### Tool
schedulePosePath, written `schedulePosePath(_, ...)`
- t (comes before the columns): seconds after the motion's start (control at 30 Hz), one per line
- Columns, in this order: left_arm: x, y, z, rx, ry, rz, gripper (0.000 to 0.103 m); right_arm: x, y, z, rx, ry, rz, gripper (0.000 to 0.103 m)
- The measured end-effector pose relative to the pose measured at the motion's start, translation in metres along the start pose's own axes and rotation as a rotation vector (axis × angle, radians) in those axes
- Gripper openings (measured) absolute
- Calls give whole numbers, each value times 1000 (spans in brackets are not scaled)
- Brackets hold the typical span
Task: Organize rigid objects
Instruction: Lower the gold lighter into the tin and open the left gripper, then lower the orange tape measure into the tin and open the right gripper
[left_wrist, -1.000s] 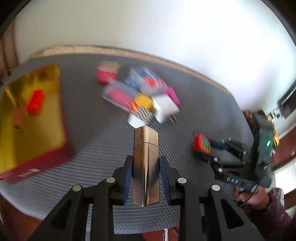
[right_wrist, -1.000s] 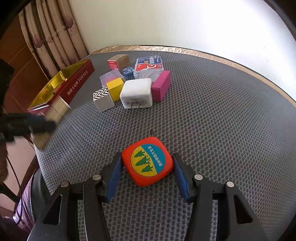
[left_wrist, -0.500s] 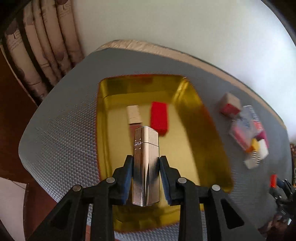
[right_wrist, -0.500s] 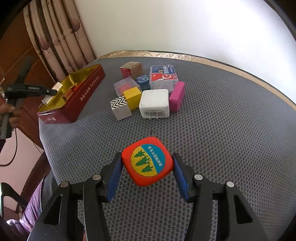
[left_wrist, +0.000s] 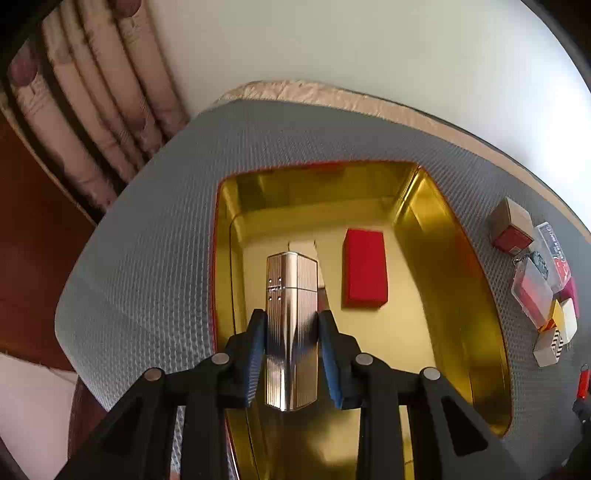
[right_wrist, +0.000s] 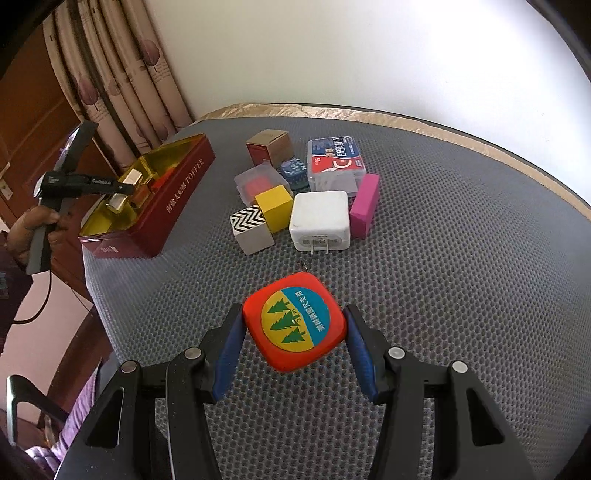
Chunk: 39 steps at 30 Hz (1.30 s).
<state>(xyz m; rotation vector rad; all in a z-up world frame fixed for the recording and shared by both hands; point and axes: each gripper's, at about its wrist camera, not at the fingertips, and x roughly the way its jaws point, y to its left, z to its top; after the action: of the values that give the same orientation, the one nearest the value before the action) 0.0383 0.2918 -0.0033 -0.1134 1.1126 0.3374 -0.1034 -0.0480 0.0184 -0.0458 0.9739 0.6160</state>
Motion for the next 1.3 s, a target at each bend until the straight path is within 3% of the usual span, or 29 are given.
schedulePosePath(0.17, -4, -5, 7, 63, -70, 148, 30, -2, 9, 6, -17, -9, 4, 50)
schedulePosePath(0.3, -17, -7, 7, 86, -119, 181, 31, -5, 18, 13, -34, -21, 16, 50)
schedulePosePath(0.47, -68, 0, -10, -15, -228, 29, 34, -7, 35, 30, -59, -35, 53, 50)
schedulePosePath(0.57, -102, -6, -46, -74, -286, -11, 41, -8, 53, 48, -86, -51, 86, 50)
schedulePosePath(0.67, -124, -3, -83, -138, -309, -47, 42, -2, 74, 70, -123, -58, 122, 50)
schedulePosePath(0.77, -139, 4, -121, -207, -314, -39, 42, 11, 97, 96, -145, -48, 165, 50)
schedulePosePath(0.93, -139, 15, -156, -250, -291, -4, 42, 56, 146, 143, -167, 15, 237, 50)
schedulePosePath(1.1, -127, 31, -159, -289, -273, 2, 42, 119, 184, 180, -142, 106, 252, 50)
schedulePosePath(1.3, -124, 51, -162, -348, -286, -34, 42, 187, 197, 214, -2, 200, 253, 50)
